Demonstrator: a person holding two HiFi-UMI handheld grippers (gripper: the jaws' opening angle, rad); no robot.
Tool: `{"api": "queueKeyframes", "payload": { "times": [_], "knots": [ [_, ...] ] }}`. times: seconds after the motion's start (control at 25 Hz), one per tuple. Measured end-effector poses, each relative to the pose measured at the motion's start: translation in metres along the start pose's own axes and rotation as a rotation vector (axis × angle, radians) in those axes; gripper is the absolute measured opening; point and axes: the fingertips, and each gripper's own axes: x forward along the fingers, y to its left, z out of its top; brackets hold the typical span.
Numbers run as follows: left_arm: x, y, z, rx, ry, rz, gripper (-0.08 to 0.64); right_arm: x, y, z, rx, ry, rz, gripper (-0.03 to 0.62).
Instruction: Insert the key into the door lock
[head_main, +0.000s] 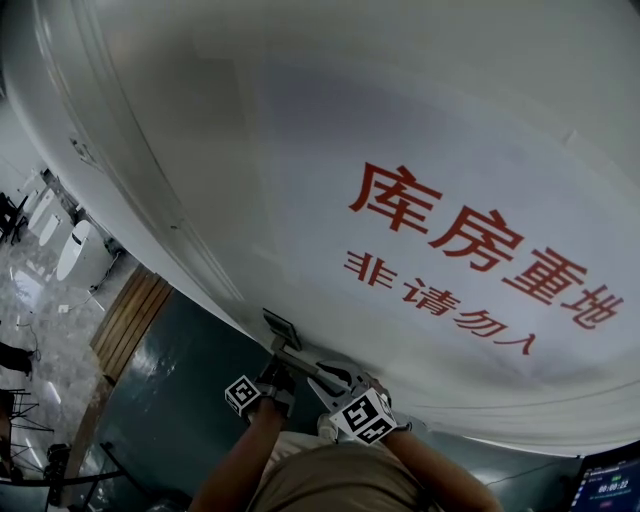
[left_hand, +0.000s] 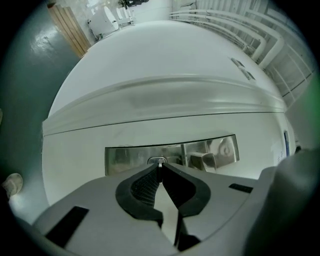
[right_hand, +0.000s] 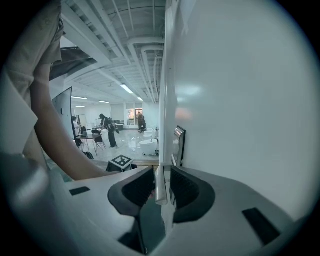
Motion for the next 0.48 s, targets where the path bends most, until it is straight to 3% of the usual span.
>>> {"api": "queueKeyframes", "payload": {
  "times": [0.2,0.48],
  "knots": [
    [0.0011,-0.0025,0.0002,0.047,0.033,0.008,0.034,0.0017,0.0014,0.0028,-0.009,-0.003,0.010,0.109],
    [0.0014,-0.0014,0.0016,-0.033,0.007,-0.016,0.034,0.0009,0.0065,0.0011,-0.015,-0.001,0.016,0.109]
  ]
}}
